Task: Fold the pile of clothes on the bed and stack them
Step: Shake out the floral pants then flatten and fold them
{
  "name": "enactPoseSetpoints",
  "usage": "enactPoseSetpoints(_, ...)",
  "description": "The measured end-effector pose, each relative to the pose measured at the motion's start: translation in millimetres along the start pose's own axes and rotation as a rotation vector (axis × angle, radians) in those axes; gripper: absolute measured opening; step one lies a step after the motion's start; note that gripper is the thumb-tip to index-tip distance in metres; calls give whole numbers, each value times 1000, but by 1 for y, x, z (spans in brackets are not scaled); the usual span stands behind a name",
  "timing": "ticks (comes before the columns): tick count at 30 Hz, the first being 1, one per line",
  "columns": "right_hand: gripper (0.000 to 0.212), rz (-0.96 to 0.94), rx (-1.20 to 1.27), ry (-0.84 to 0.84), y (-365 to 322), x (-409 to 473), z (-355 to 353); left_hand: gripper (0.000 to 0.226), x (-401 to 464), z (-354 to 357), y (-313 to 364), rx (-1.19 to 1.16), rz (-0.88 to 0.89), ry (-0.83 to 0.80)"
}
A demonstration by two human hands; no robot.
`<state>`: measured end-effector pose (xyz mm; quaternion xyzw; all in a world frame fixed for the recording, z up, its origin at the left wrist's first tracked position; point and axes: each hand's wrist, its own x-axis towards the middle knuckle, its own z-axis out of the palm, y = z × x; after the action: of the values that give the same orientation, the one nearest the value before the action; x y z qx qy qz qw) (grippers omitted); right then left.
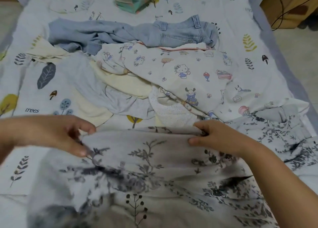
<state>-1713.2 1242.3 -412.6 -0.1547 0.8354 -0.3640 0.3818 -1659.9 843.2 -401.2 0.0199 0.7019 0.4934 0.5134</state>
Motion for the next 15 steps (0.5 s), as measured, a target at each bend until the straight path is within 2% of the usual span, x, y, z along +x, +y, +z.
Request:
enactPoseSetpoints(2, 28, -50, -20, 96, -14, 16, -5, 37, -7, -35, 10, 198, -142, 114)
enactPoseSetpoints(3, 26, -65, -22, 198, -18, 26, -6, 39, -6, -49, 17, 327, -219, 269)
enactPoseSetpoints(5, 23, -73, -50, 472, -22, 48, -4, 39, 7, -66, 24, 584, -293, 725)
enactPoseSetpoints(6, 22, -58, -72, 598, -21, 59, -2, 36, 17, -66, 27, 661, -253, 933)
enactPoseSetpoints(8, 18, 6, -180, 751, -15, 77, 2, 25, 39, -56, 24, 689, -121, 1151)
enactPoseSetpoints(10, 16, 91, -331, 796, -4, 90, 5, 30, 59, -41, 5, 689, -130, 1239)
enactPoseSetpoints(12, 23, 183, -467, 748, 6, 97, 9, 43, 74, -24, -28, 602, -301, 1240)
enactPoseSetpoints(15, 33, 298, -723, 576, 19, 101, 21, 46, 85, 3, -83, 283, -591, 1134)
